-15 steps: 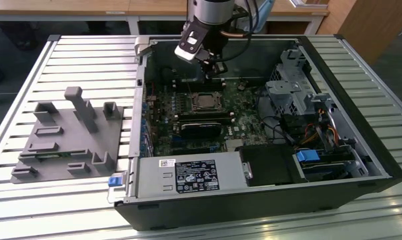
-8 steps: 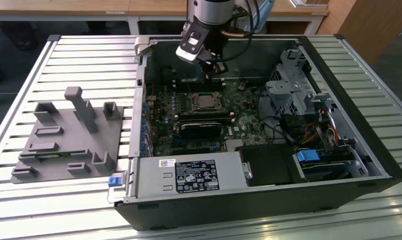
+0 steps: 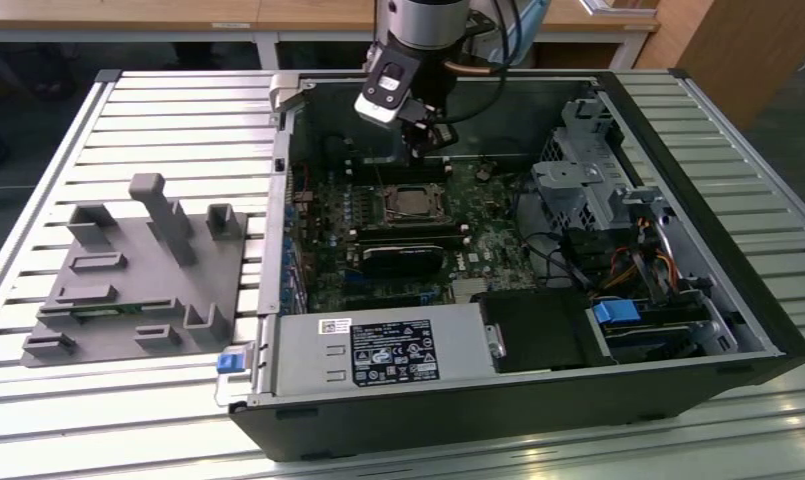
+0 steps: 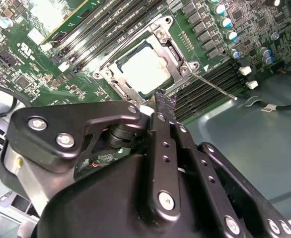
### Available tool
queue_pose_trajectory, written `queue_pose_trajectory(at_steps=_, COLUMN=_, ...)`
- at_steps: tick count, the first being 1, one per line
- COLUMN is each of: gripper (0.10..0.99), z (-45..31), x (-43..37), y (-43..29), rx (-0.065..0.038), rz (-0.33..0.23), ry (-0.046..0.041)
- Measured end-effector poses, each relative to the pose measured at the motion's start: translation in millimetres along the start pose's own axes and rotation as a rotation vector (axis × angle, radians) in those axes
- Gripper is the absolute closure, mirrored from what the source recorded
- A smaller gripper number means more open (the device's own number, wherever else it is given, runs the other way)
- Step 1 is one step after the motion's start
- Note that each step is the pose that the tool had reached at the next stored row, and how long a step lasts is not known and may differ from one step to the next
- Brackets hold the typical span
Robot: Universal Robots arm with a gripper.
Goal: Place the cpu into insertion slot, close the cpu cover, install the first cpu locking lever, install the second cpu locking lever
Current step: 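Install the first cpu locking lever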
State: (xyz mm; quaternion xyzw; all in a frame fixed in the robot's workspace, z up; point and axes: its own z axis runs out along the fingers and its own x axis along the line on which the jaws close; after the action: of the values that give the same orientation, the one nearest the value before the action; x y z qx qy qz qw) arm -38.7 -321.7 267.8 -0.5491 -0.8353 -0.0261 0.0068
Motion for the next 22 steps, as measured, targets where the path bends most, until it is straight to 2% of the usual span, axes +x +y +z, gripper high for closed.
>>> queue_pose_trajectory(at_steps=22, gripper=0.980, z=0.0, x=0.0, y=0.0, rx=0.004, rz=-0.092, ry=0.0033)
